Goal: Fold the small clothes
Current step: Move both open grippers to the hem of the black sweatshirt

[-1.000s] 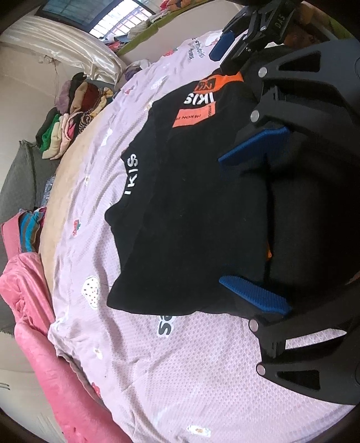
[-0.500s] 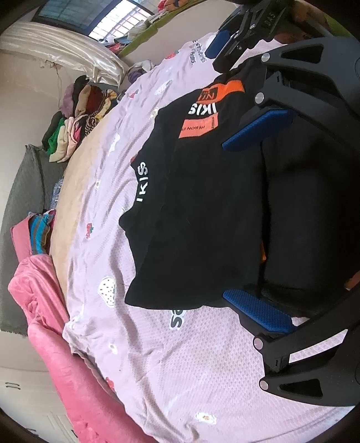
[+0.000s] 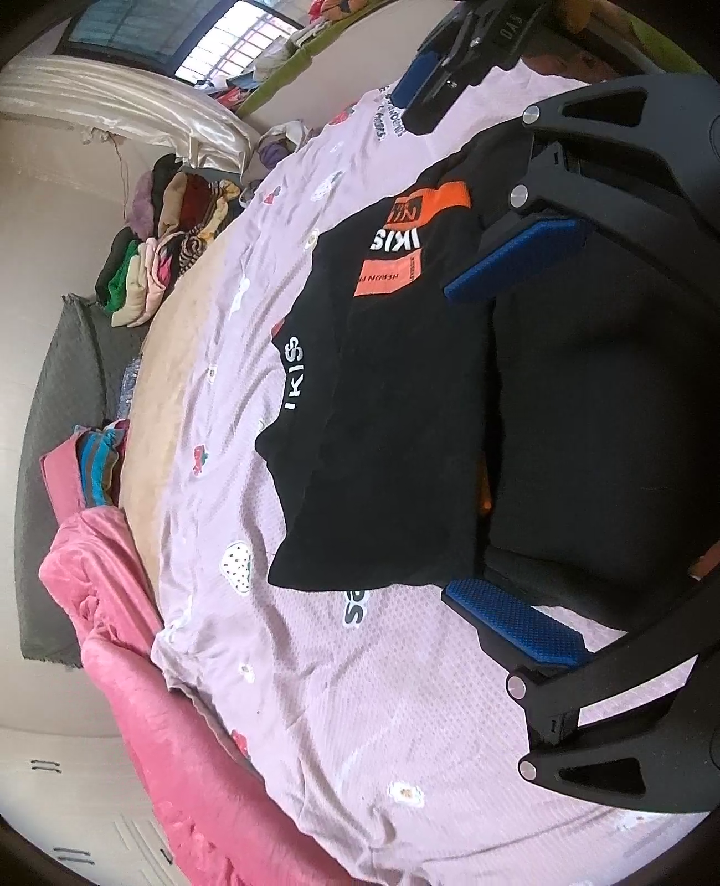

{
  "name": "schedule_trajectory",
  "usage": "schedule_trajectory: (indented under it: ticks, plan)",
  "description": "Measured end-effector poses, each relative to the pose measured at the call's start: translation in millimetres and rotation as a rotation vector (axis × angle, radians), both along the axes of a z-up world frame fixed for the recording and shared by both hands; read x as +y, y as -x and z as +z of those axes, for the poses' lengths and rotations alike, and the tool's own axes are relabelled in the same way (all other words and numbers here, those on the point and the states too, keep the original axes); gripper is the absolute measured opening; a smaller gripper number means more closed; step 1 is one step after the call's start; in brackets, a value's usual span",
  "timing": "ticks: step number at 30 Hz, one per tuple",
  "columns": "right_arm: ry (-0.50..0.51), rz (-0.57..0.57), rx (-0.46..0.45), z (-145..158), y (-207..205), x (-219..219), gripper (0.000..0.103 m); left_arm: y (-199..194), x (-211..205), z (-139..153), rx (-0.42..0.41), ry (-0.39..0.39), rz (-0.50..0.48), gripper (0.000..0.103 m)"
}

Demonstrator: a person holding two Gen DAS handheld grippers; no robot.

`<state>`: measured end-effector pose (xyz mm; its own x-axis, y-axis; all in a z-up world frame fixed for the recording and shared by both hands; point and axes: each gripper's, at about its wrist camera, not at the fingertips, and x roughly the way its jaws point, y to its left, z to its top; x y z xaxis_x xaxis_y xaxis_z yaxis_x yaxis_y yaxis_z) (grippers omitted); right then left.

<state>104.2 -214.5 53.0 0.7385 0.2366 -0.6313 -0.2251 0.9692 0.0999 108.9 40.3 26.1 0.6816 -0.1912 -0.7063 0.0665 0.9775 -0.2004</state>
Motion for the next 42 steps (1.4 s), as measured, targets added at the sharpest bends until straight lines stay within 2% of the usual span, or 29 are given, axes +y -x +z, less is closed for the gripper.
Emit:
schedule_trajectory:
  ticks: [20,42]
  plan:
    - [0.011,0.010,-0.042,17.3,47.0,-15.1,0.096,47.7,-4.2,12.8,-0.028,-0.033,0.003,0.093]
    - [0.060,0.009,0.030,-9.5,86.1,-39.2,0.096,80.5,-6.2,-1.3,0.006,-0.078,0.001,0.093]
